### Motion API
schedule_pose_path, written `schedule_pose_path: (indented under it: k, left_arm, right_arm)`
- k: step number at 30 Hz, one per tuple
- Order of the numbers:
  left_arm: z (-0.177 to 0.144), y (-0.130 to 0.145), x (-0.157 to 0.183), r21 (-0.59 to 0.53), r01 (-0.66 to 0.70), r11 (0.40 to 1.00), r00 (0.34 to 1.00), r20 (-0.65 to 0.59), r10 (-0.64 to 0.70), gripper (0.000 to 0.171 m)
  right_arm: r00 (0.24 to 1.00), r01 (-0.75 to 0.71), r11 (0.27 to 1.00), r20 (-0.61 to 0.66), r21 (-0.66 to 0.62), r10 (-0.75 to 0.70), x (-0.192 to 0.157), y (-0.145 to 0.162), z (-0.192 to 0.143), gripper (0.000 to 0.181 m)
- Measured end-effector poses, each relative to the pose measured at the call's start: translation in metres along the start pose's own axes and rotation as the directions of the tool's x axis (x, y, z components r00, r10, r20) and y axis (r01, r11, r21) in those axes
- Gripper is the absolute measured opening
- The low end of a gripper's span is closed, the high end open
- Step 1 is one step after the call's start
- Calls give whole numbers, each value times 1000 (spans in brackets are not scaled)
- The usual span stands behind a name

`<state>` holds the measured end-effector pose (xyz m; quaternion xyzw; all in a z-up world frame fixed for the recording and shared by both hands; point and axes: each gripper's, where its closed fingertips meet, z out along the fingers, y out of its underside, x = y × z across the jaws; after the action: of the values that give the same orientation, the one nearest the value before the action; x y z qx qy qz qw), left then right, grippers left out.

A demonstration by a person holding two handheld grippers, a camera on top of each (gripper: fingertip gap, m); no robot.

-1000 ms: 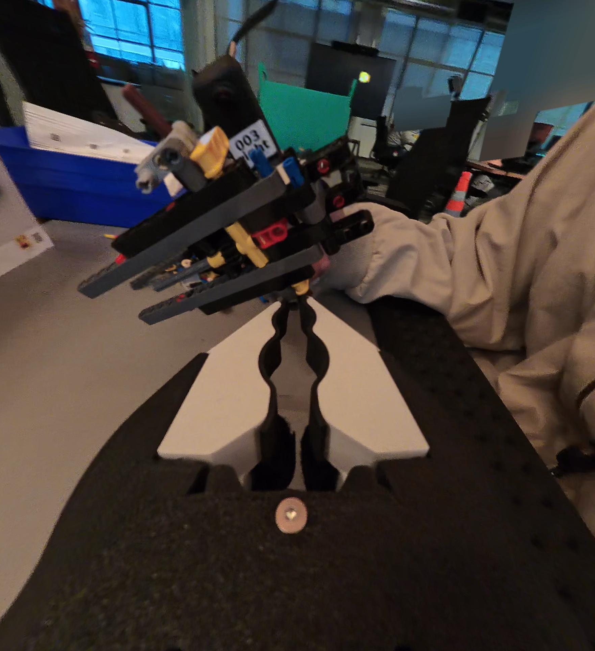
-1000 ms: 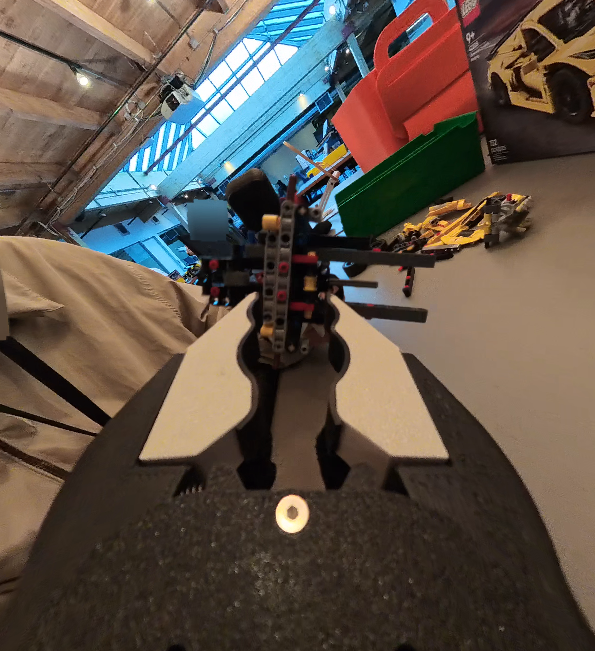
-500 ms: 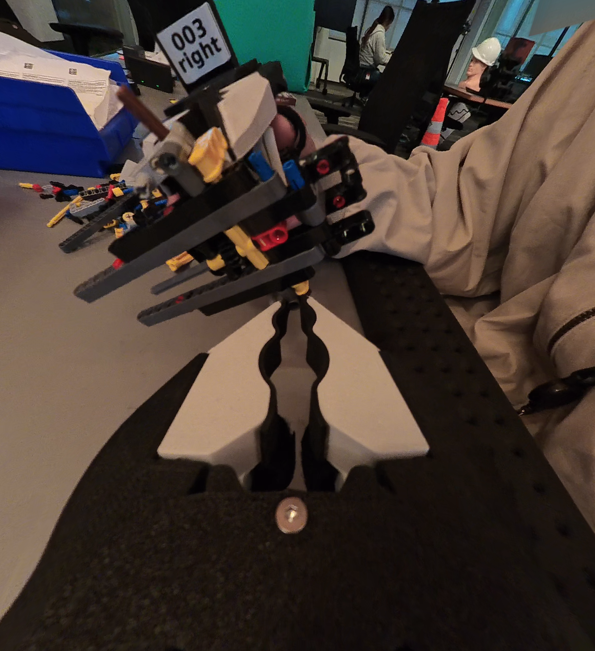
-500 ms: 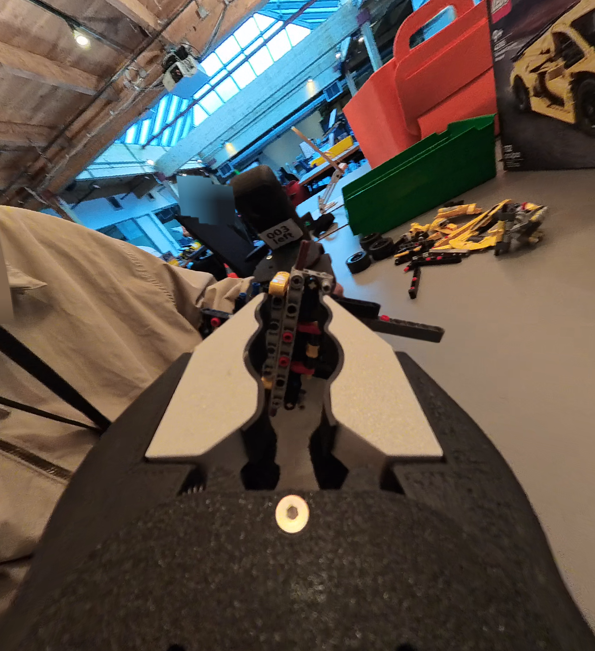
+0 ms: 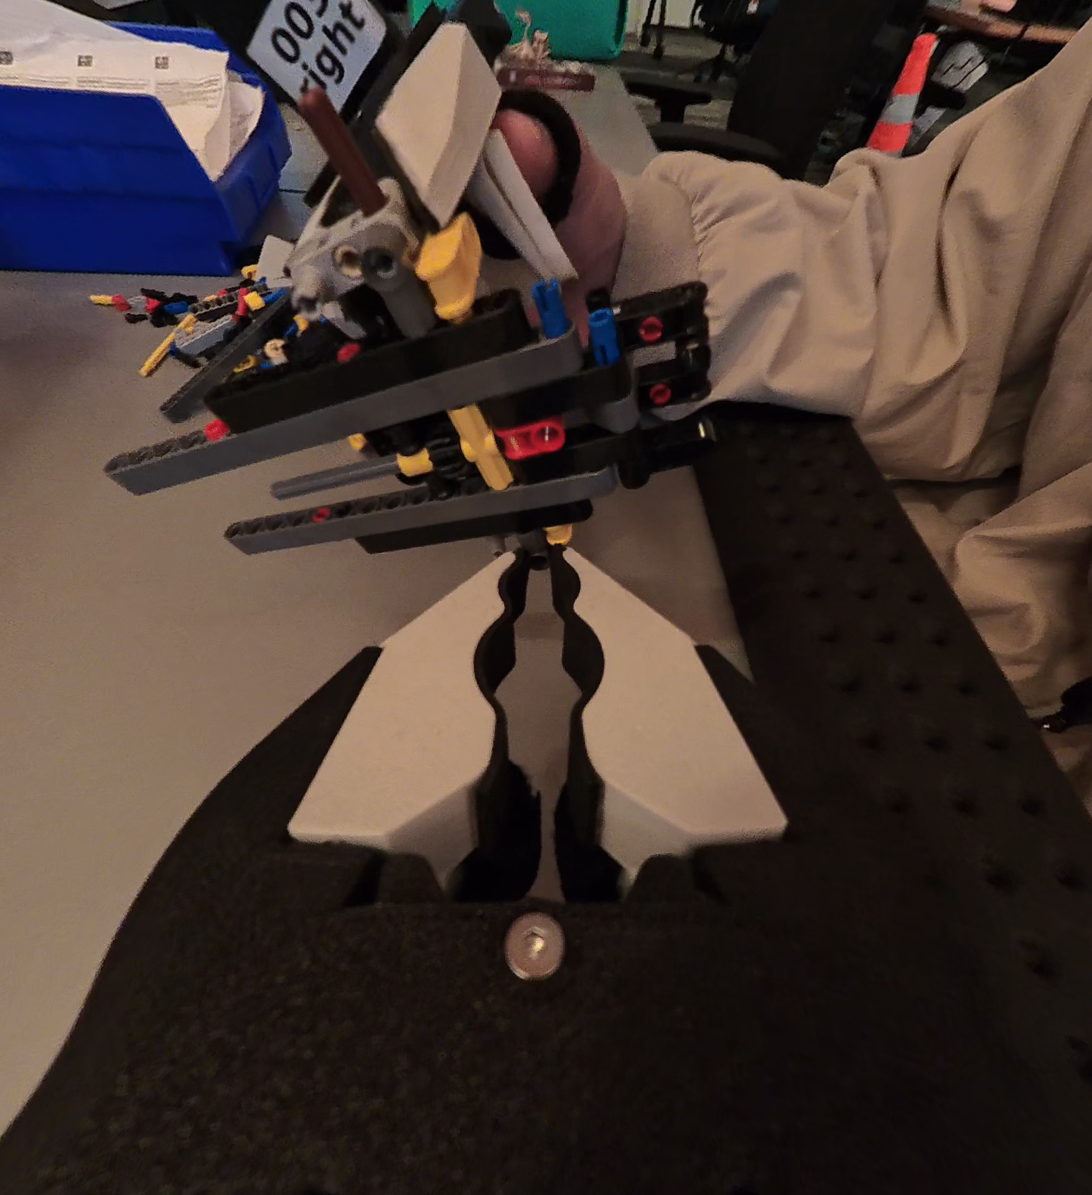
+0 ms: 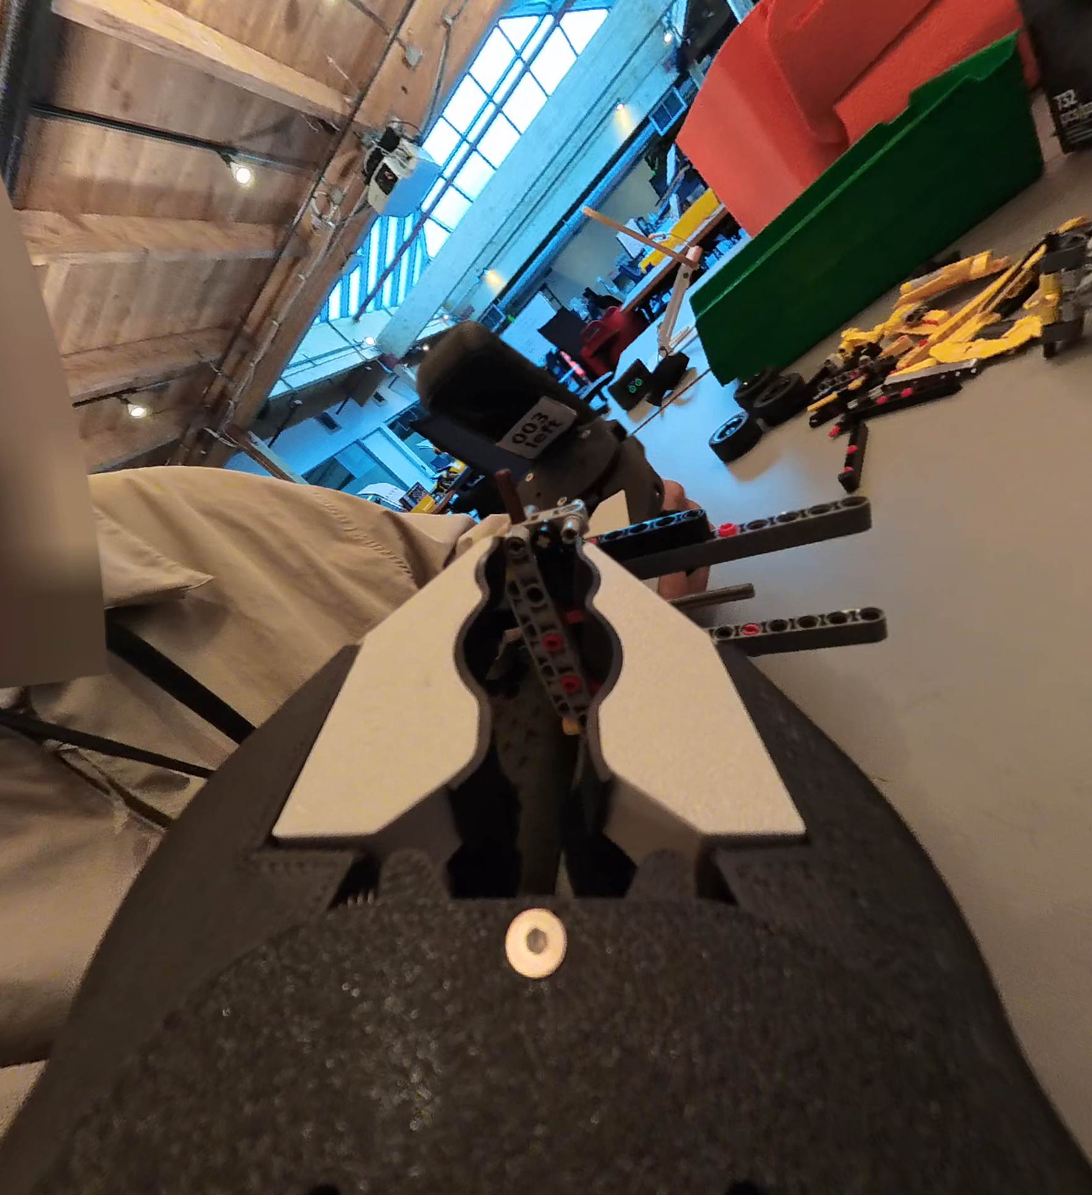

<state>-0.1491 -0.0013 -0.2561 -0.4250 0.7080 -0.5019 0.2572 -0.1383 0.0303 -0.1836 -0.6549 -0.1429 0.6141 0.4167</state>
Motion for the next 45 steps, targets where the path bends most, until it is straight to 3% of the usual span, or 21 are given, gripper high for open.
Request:
schedule_pose_path:
  k: [3,4,6,8,10,18,27,37,39,41,45]
  left_arm:
    - [-5,2,-8,-26,19,999,998,55,-17,10]
    - [-11,1,-10,-25,43,999,998,50,-41,19]
    - [-31,-21,-16,116,133,984,990,27,-137,21]
    - [-54,-52,-27,321,238,917,970,-25,-243,21]
    - [-65,-67,-26,422,284,861,958,-95,-269,20]
    - [-53,-59,-15,350,233,907,972,-85,-218,8]
    - [-46,-53,-12,321,241,916,970,-98,-221,8]
    - [-45,-46,-21,277,135,951,988,28,-149,6]
    - [-47,-45,-21,278,126,952,989,33,-141,6]
    - [-62,-47,-32,323,142,936,983,63,-171,5]
    - [-43,-41,-23,258,117,959,990,49,-134,6]
  right_arm:
    - [995,85,996,-49,25,-84,4,-5,-4,18]
    - [990,116,993,-81,23,-114,7,-6,-4,17]
    - [982,152,988,-114,18,-149,10,-6,-5,17]
    - [986,138,990,-94,1,-137,8,-3,-2,17]
    - [993,98,995,-58,-19,-99,5,2,4,17]
    - [997,75,994,-28,-75,-77,4,17,22,17]
    - [994,92,991,-45,-95,-96,5,20,22,18]
    - [996,36,996,-76,-80,-42,16,17,19,16]
    - [998,25,998,-62,-53,-28,14,13,15,15]
    - [999,1,997,-53,73,3,15,-11,-11,14]
    - [997,7,1000,-80,-20,-9,21,6,0,15]
